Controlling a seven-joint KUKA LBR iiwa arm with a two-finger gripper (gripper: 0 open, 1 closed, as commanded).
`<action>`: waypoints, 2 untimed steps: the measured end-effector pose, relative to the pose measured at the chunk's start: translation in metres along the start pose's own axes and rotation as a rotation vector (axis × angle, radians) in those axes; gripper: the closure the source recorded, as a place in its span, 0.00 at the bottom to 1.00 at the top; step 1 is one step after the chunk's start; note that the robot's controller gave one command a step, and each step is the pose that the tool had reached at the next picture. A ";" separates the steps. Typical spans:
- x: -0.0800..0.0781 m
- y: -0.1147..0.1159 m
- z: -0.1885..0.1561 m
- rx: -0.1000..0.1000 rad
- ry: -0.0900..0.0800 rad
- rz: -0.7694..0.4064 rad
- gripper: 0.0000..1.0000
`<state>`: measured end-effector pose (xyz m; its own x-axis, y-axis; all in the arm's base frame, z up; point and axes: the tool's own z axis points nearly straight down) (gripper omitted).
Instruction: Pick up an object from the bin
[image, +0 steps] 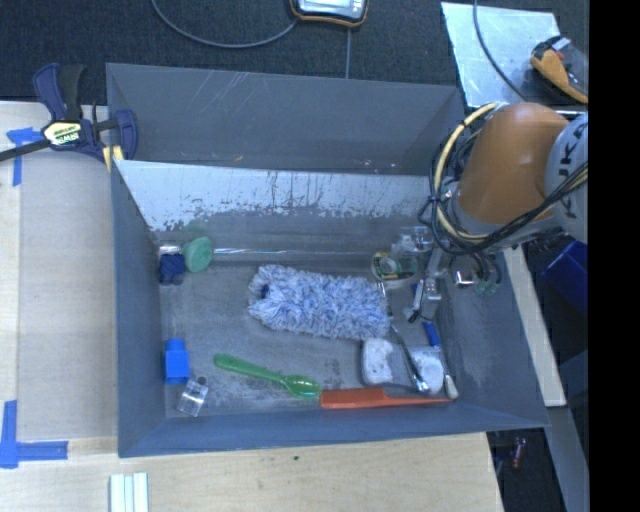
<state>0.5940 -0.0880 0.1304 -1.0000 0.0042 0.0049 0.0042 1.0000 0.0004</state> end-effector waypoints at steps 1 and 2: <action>-0.002 0.000 -0.005 0.001 -0.008 -0.003 0.00; -0.031 0.054 0.059 0.001 -0.005 -0.080 0.00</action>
Offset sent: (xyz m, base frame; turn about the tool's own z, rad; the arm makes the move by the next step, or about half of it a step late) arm 0.0307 0.0540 -0.0604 -0.0793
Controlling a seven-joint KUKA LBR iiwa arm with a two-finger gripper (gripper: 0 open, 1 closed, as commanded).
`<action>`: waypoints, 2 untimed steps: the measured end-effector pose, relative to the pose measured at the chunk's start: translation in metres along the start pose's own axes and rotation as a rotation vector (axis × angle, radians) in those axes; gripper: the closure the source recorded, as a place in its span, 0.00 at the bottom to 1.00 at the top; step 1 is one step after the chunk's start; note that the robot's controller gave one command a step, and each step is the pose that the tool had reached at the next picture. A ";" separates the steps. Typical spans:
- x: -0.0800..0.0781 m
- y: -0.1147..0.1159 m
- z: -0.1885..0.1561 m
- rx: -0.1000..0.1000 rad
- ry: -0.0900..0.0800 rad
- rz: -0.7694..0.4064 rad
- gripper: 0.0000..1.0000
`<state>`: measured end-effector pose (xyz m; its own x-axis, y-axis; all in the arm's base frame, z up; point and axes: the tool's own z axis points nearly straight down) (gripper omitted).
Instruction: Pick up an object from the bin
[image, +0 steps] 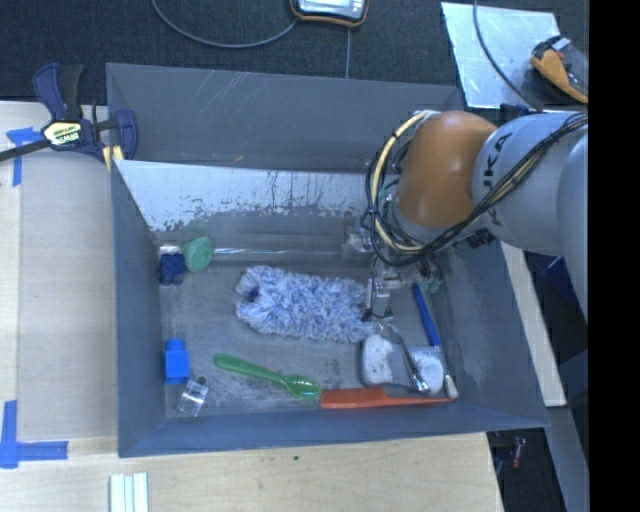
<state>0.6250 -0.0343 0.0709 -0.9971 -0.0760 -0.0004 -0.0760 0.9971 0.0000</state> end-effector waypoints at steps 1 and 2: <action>-0.002 0.019 -0.070 0.004 -0.016 0.182 0.00; 0.013 0.049 -0.029 0.001 -0.003 0.057 0.00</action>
Offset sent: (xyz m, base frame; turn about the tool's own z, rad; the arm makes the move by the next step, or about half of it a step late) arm -0.0168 0.0482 0.0291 0.0566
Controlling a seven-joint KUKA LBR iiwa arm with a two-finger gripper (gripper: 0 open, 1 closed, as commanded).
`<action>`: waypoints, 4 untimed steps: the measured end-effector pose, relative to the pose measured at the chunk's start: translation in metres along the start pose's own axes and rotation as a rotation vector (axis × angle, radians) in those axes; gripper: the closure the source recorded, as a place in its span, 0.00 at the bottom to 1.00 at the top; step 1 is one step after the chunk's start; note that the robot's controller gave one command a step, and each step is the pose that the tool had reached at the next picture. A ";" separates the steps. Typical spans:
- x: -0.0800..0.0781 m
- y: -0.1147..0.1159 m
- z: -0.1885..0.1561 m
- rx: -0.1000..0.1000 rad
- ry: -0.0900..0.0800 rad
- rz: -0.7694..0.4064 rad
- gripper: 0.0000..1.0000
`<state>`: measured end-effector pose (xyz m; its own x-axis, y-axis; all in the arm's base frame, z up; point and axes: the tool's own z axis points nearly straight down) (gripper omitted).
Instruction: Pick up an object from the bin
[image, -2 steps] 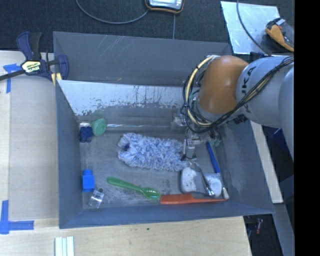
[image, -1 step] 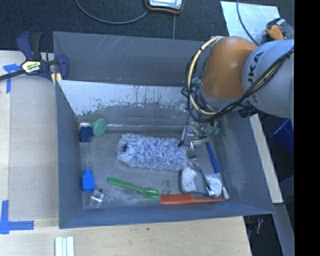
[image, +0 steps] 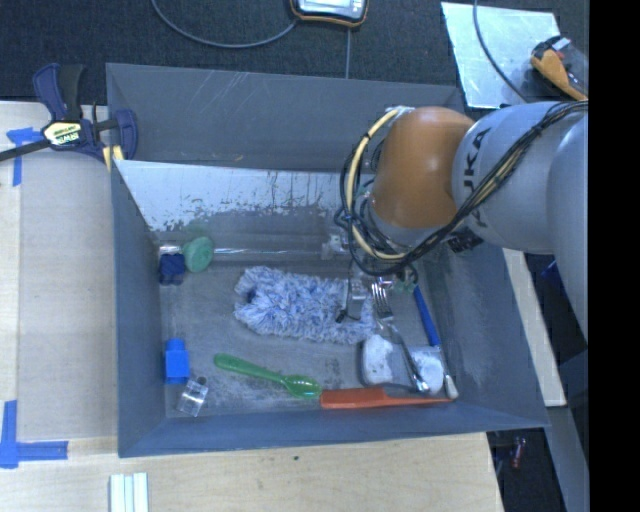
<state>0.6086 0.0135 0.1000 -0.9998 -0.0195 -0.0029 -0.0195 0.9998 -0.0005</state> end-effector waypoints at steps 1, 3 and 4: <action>0.004 -0.001 0.028 0.004 -0.016 0.071 0.00; -0.003 -0.010 0.026 -0.001 -0.022 -0.017 1.00; -0.001 -0.010 -0.004 -0.001 -0.015 -0.017 1.00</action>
Offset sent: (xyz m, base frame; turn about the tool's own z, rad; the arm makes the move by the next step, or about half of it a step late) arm -0.0004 -0.0110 -0.0300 -0.0172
